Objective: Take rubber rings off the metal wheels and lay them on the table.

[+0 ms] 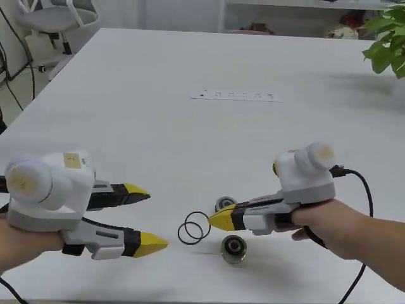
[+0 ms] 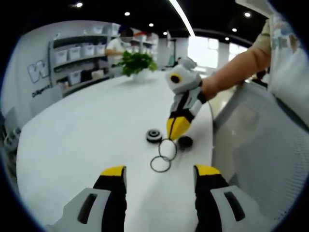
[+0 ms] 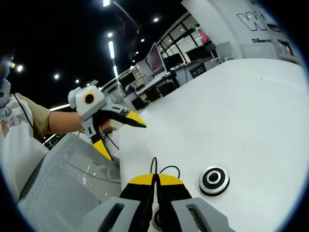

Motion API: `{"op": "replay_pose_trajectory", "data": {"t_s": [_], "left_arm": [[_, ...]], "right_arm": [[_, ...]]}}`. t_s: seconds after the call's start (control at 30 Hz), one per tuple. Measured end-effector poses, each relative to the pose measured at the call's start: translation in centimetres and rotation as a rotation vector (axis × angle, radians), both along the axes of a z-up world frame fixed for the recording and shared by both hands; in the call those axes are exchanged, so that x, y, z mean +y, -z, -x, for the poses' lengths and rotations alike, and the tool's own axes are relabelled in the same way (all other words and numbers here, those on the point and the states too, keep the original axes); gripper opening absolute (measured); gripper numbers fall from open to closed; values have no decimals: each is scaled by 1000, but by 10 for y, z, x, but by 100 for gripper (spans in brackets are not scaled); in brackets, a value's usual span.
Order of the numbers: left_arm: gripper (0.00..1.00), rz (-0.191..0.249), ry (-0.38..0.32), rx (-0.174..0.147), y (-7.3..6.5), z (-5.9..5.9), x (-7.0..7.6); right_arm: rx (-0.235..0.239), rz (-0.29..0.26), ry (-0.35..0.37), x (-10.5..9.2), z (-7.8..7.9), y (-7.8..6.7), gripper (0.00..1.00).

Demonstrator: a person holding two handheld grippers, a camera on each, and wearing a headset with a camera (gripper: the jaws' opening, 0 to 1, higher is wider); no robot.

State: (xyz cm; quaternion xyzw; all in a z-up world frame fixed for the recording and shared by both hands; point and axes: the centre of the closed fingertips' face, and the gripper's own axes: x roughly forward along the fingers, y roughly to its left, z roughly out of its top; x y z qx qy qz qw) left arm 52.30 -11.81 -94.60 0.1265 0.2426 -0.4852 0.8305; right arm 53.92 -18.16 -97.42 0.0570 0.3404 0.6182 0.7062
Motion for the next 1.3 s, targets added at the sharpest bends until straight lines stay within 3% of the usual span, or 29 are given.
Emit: {"op": "replay_pose_trajectory", "data": {"t_s": [0.43,1.0,1.3], "left_arm": [[57,-5,-27,12,5,3,10],[57,-17,-31,26,13,3,13],[57,-21,-31,29,13,1,13]], "right_arm": [[-20,74,-10,10,0,21,0],[-68,153,29,4,-11,38,0],[-90,142,34,3,-14,33,5]]}}
